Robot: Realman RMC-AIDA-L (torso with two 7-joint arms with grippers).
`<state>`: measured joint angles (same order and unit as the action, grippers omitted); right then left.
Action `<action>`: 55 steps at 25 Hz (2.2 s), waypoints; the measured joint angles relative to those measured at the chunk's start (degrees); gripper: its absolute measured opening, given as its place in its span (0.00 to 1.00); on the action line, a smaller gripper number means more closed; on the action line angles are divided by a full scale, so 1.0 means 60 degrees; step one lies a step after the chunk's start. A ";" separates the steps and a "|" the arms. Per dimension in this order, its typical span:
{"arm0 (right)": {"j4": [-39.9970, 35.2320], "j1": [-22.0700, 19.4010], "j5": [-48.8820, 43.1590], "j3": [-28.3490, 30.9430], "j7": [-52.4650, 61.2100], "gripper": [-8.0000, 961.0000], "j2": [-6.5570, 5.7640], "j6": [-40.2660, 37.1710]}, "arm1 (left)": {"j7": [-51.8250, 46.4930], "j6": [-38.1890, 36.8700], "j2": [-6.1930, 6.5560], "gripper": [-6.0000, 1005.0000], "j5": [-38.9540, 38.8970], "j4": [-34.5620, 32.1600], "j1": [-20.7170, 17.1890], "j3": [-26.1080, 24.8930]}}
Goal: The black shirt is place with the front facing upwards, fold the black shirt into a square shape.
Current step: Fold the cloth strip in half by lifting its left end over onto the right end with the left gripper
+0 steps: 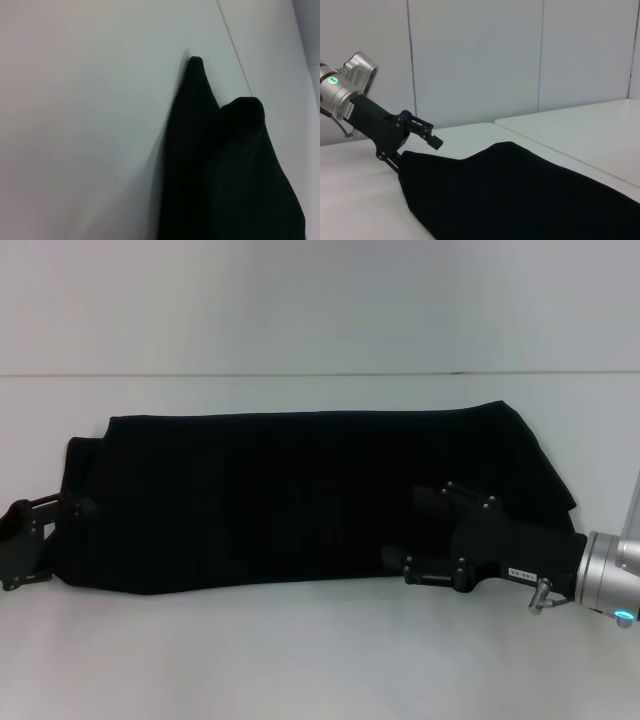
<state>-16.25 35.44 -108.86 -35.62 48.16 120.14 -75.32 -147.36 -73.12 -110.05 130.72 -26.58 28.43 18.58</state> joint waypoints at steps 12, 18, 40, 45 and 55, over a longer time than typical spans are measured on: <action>0.0000 0.0025 -0.0042 -0.0098 0.0001 0.98 -0.0014 -0.0019 | 0.0332 0.0174 -0.0072 0.63 -0.0001 -0.0276 0.0175 0.0653; 0.0011 0.0027 -0.0049 -0.0099 0.0001 0.98 -0.0015 -0.0050 | 0.0413 0.0235 -0.0088 0.42 -0.0028 -0.0290 0.0117 0.0632; 0.0014 -0.0099 0.0426 0.0002 0.0000 0.98 -0.0033 0.0038 | 0.0780 0.0276 0.0303 0.04 -0.0056 -0.0868 -0.0357 -0.0520; -0.0067 -0.0357 0.0495 0.0007 0.0000 0.98 -0.0065 0.0106 | 0.0780 0.0181 0.0511 0.04 -0.0046 -0.0856 -0.0430 -0.1340; -0.0089 -0.0811 0.0523 0.0368 0.0000 0.98 -0.0080 0.0120 | 0.0793 -0.1401 0.0417 0.04 -0.1054 -0.0734 0.0554 -0.1361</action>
<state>-16.79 30.57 -105.72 -33.41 48.16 119.66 -74.60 -142.60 -81.53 -107.55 124.39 -30.98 31.75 10.41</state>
